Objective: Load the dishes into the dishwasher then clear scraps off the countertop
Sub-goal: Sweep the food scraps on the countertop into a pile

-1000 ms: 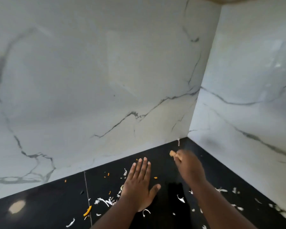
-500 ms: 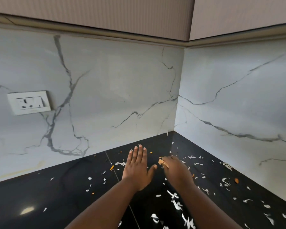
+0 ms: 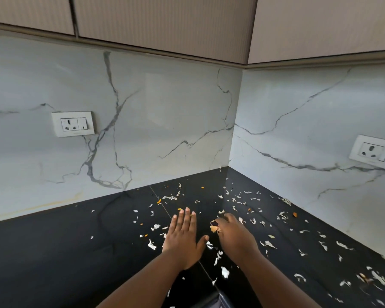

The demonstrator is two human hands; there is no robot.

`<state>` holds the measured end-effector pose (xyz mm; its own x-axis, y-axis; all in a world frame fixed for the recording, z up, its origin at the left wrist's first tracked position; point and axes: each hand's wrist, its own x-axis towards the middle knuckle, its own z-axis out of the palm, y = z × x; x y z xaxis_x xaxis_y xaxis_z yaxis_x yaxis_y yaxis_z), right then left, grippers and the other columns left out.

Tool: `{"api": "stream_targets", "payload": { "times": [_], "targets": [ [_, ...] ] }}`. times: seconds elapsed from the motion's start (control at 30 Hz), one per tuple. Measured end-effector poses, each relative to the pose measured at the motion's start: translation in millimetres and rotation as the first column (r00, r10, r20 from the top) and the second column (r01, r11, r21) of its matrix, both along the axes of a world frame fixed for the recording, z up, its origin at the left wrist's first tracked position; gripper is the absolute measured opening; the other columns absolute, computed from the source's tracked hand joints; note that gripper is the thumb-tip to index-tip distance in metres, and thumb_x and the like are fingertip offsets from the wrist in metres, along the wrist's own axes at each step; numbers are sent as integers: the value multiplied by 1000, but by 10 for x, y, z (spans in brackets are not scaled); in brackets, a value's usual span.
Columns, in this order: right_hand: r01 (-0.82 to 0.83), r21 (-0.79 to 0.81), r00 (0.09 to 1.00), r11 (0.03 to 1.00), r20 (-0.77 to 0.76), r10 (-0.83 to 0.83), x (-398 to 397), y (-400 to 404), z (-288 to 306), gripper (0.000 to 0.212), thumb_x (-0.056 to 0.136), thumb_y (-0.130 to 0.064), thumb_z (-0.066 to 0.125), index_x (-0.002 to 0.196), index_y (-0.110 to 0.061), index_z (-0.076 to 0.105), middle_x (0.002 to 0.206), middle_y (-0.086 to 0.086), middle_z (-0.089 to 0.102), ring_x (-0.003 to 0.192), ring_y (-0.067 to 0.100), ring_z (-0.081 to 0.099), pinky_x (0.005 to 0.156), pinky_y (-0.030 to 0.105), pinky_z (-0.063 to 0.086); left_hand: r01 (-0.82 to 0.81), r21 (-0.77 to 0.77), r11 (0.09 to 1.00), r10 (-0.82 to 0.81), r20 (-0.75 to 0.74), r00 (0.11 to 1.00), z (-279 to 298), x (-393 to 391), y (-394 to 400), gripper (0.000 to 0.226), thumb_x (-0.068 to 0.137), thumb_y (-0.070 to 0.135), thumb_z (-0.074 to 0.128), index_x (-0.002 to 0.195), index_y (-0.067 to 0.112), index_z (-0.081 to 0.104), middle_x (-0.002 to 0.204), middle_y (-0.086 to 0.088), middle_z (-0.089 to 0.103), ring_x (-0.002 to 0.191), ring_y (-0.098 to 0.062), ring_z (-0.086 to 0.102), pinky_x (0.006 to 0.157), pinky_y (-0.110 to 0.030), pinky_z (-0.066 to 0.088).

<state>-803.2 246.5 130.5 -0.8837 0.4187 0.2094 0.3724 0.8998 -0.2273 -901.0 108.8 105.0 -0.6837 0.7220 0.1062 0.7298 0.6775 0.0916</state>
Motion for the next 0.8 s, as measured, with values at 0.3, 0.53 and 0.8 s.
{"api": "stream_targets", "payload": {
  "times": [0.3, 0.53, 0.8],
  "targets": [
    [136, -4, 984, 991, 121, -135, 596, -957, -277, 28, 97, -23, 40, 121, -21, 54, 119, 3, 52, 105, 24, 58, 86, 37, 50, 226, -64, 972, -227, -2, 974, -253, 709, -1098, 105, 68, 73, -23, 151, 11, -13, 159, -7, -20, 145, -21, -24, 119, -41, -12],
    [12, -33, 956, 999, 292, -2, 905, -1753, -469, 25, 93, -17, 50, 118, -17, 55, 117, 5, 56, 104, 24, 59, 87, 33, 51, 218, -188, 958, -218, 23, 976, -519, 1039, -1944, 79, 96, 62, 13, 151, 12, -14, 159, -7, -21, 144, -23, -24, 119, -42, -11],
    [-11, -244, 765, 970, 623, 165, 1438, -1985, -1070, 35, 84, -22, 60, 118, -11, 60, 122, 10, 61, 116, 28, 57, 92, 30, 44, 383, -113, 917, -382, 30, 924, -948, 1511, -1932, 97, 78, 67, -12, 153, 8, 2, 161, -13, -4, 148, -27, -9, 117, -38, -8]
  ]
}}
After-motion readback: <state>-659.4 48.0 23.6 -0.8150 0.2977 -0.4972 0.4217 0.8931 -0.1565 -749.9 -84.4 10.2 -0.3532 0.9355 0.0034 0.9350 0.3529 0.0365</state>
